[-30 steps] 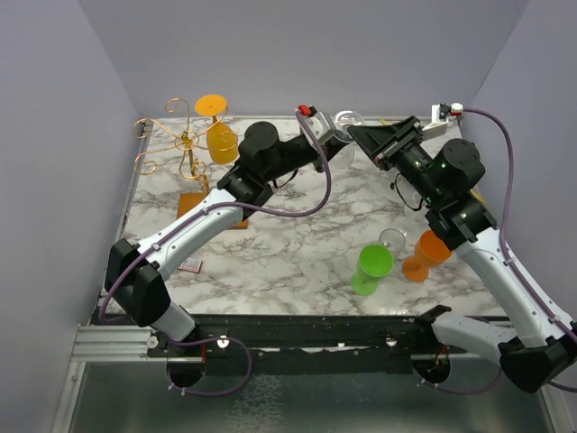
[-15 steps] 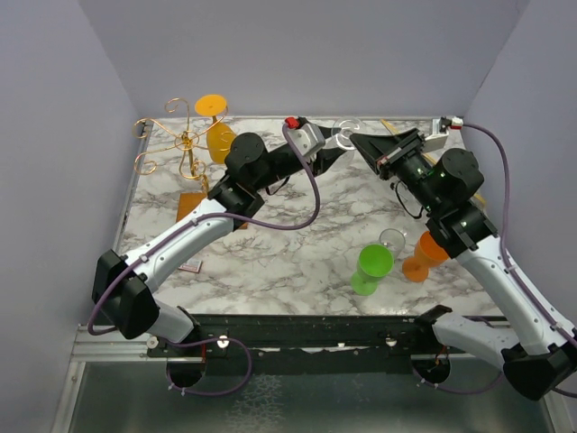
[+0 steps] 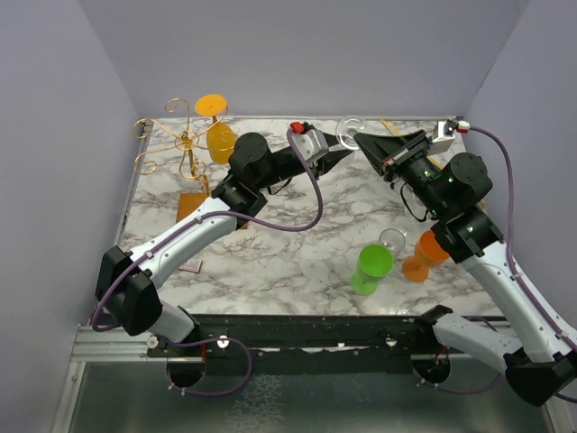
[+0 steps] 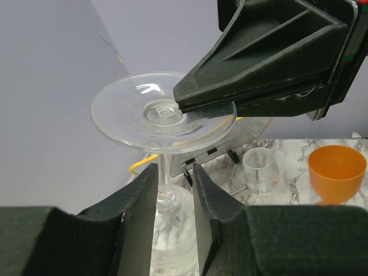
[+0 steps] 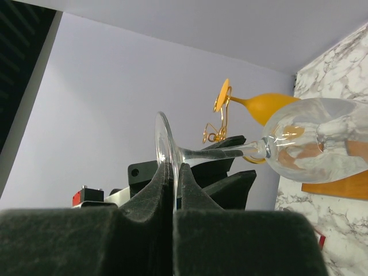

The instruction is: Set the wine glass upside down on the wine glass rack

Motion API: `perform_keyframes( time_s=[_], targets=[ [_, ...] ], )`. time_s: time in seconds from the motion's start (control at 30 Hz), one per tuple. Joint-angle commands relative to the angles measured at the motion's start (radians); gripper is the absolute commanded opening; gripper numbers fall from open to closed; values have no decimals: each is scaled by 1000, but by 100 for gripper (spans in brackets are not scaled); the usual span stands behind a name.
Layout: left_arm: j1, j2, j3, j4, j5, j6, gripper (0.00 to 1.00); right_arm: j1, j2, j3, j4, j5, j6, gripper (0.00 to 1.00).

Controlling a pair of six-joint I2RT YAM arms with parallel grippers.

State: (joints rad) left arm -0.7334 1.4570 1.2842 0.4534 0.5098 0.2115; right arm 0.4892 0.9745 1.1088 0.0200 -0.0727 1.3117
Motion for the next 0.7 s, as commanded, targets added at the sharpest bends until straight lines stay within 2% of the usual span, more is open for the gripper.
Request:
perform_keyframes(
  time_s=[0.0, 0.5, 0.6, 0.67],
  targets=[
    [-1, 17, 0, 19, 63, 24, 29, -2, -26, 0, 52, -14, 26, 1],
    [-2, 66, 11, 19, 39, 90, 26, -1, -8, 3, 64, -86, 55, 1],
    [-1, 75, 14, 19, 35, 100, 18, -1, -2, -2, 67, -92, 62, 1],
    [-1, 72, 6, 19, 40, 110, 3, -1, 0, -5, 67, -89, 64, 1]
  ],
)
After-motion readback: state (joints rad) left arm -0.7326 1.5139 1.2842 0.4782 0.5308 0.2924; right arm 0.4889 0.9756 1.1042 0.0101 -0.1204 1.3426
